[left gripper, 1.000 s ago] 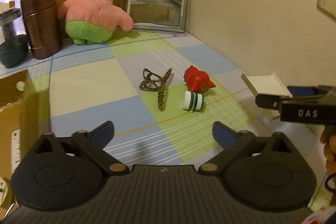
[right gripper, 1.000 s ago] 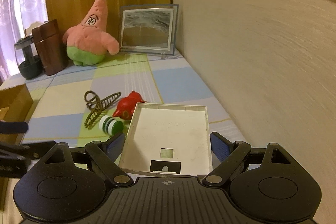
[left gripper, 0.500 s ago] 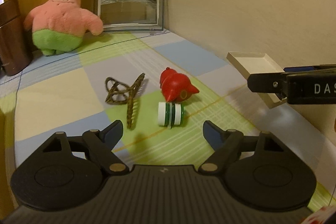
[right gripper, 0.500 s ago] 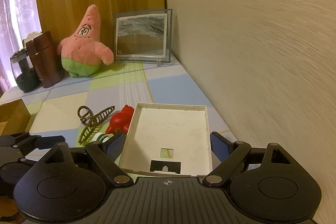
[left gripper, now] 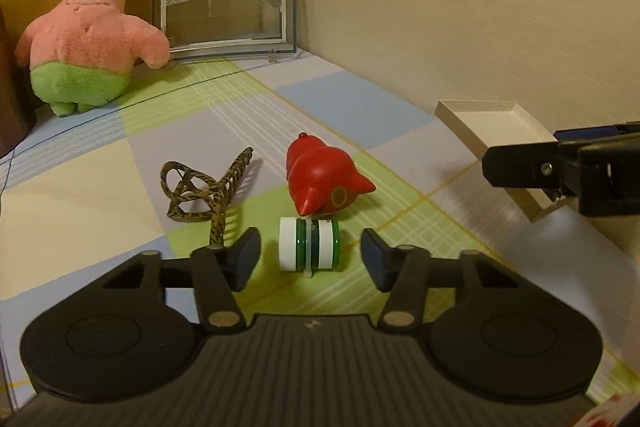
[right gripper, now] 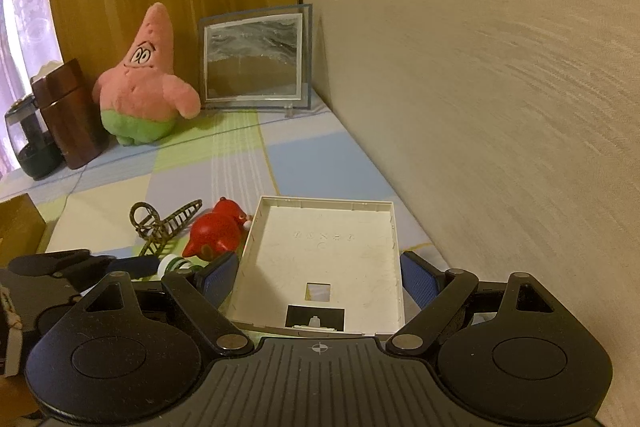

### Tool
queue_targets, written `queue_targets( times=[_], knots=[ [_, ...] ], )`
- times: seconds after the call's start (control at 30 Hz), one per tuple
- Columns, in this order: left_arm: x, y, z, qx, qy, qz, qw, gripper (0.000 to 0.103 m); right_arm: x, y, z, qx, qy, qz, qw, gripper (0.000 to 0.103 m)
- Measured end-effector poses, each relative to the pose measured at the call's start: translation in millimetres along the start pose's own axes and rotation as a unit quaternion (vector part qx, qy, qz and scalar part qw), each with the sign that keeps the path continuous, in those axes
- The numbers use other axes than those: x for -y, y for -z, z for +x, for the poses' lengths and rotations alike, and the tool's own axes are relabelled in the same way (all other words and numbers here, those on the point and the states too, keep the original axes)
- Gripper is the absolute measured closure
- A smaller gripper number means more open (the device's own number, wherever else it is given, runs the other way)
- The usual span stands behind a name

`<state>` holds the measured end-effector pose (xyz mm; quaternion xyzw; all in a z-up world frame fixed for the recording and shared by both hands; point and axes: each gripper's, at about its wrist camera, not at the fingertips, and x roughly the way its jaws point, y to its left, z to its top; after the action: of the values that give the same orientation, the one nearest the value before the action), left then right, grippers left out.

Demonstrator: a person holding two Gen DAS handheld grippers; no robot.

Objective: Organize rigid objects
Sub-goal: 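Grasp the green-and-white spool with the left tool while the right tool holds the tray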

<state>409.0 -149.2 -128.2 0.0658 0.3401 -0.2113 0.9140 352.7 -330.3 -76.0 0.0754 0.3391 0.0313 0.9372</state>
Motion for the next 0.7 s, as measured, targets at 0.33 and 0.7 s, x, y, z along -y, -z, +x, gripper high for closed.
queue_targets(
  times=[0.33,0.7],
  knots=[
    [-1,3,-19,0.002,-0.005,0.01,0.9999,0.076,2,0,-4,0.007,-0.001,0.003,1.0,0.019],
    [-12,12,-71,-0.007,-0.015,0.002,0.9999,0.076,-15,5,-22,0.02,-0.021,-0.01,1.0,0.019]
  ],
)
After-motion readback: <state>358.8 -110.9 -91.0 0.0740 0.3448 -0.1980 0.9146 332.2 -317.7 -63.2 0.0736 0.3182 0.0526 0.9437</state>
